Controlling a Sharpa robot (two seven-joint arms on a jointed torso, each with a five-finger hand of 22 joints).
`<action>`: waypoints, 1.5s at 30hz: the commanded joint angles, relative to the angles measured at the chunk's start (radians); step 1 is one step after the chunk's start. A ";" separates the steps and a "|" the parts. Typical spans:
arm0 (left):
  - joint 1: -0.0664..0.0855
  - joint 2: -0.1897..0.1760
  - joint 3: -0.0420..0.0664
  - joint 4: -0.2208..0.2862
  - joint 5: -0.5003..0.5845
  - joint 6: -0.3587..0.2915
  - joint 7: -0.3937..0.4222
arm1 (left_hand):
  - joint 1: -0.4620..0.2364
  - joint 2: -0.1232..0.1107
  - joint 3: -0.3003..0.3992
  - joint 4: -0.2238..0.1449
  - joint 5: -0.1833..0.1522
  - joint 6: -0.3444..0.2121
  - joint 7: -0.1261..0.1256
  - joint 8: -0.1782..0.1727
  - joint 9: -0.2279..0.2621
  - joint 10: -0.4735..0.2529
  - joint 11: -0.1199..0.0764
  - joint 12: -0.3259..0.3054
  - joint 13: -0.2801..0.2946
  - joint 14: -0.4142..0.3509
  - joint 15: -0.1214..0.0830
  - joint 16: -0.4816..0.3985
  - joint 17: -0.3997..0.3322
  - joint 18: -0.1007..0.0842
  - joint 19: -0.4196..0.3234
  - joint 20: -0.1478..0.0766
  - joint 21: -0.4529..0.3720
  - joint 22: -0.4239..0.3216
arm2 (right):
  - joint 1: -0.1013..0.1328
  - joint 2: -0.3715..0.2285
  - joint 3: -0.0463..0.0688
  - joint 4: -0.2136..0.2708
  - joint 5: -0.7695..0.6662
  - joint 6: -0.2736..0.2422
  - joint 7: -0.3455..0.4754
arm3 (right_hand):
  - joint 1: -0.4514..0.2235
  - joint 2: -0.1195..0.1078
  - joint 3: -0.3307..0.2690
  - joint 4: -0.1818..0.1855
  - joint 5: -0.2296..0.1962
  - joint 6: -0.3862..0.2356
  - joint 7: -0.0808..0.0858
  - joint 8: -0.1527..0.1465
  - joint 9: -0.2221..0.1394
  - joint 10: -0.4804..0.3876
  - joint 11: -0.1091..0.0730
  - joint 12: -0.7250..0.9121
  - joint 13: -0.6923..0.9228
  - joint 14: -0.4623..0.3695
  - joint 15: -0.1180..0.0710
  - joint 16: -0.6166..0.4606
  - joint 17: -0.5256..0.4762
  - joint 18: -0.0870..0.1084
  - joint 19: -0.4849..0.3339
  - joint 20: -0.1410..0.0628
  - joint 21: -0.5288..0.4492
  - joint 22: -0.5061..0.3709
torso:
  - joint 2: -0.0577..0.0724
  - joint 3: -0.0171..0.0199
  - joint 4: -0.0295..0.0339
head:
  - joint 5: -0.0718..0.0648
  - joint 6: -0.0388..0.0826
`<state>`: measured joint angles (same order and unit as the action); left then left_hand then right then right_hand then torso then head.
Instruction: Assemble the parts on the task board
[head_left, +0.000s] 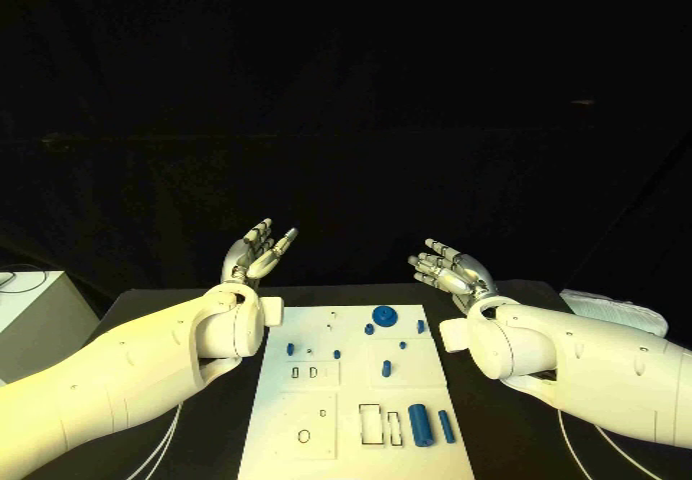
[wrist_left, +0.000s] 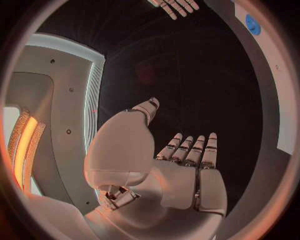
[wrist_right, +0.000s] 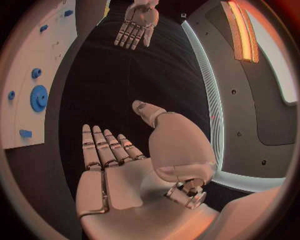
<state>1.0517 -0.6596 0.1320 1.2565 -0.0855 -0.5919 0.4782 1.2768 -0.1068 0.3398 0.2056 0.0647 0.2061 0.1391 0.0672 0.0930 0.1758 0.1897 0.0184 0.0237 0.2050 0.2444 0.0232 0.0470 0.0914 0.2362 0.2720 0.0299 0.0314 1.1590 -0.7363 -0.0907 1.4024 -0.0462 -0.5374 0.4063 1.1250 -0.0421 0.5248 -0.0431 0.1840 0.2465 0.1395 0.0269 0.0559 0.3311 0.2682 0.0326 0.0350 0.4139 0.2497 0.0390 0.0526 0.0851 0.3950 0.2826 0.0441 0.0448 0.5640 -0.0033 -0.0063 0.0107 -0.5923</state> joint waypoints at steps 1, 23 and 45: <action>0.001 0.013 0.010 -0.028 -0.074 0.125 -0.009 | 0.051 -0.003 0.018 0.007 0.007 0.017 0.106 0.008 0.005 0.007 0.015 0.007 0.002 0.007 0.012 0.006 0.003 0.011 0.008 0.018 0.007 0.003 | 0.016 0.008 -0.010 -0.027 -0.070 0.197 -0.073 | 0.063 -0.003 0.031 -0.019 -0.008 0.044 0.163 0.013 0.008 0.057 0.005 0.008 0.005 0.066 0.002 0.015 0.008 0.022 0.046 0.008 0.014 0.007 | 0.000 0.0000 -0.0001 | 0.000 0.000; 0.001 -0.172 0.030 0.178 -0.193 0.307 -0.070 | 0.148 -0.016 0.125 -0.046 0.004 0.607 0.090 0.246 0.164 0.839 -0.023 0.135 0.059 0.856 -0.139 0.334 0.248 0.093 0.761 -0.071 0.355 0.123 | 0.095 -0.023 -0.024 -0.105 -0.956 0.140 -0.113 | 0.195 -0.057 -0.019 -0.121 -0.004 0.672 0.085 0.178 0.111 0.756 -0.115 0.053 0.028 0.790 -0.175 0.202 0.104 0.096 0.721 -0.123 0.318 0.117 | 0.077 -0.0005 0.0142 | -0.013 -0.017; -0.001 -0.321 0.061 0.400 -0.184 0.399 -0.113 | 0.075 -0.050 0.237 -0.158 -0.001 0.651 0.074 0.202 0.170 0.903 -0.041 0.055 0.048 0.831 -0.172 0.700 0.558 0.093 0.715 -0.111 0.858 0.416 | 0.127 0.023 -0.023 -0.063 -1.605 0.201 -0.411 | 0.123 -0.197 0.084 -0.027 0.052 0.778 0.012 0.156 0.151 0.899 -0.187 0.030 0.037 1.086 -0.259 1.177 0.980 -0.012 1.063 -0.196 1.260 1.115 | 0.174 -0.0166 0.0510 | -0.040 -0.012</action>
<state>1.0507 -0.9805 0.1928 1.6508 -0.2810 -0.2237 0.3706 1.3628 -0.1580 0.5716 0.0484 0.0647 0.8507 0.2122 0.2704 0.2617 1.0763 0.1501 0.0726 0.0707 1.0373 0.0766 0.7195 0.6025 0.1701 0.9469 0.1606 0.8850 0.4464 1.2858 -0.7157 -0.1141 1.3403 -1.5249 -0.3701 0.0639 1.2475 -0.2328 0.6087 -0.0772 0.2422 1.0204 0.1517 0.1814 0.2058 1.2372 0.0802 0.0666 0.0713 1.4613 -0.0092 1.2056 1.0217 0.0841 1.4506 0.0877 1.2996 1.1538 0.7232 -0.0160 0.0385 -0.0244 -0.6030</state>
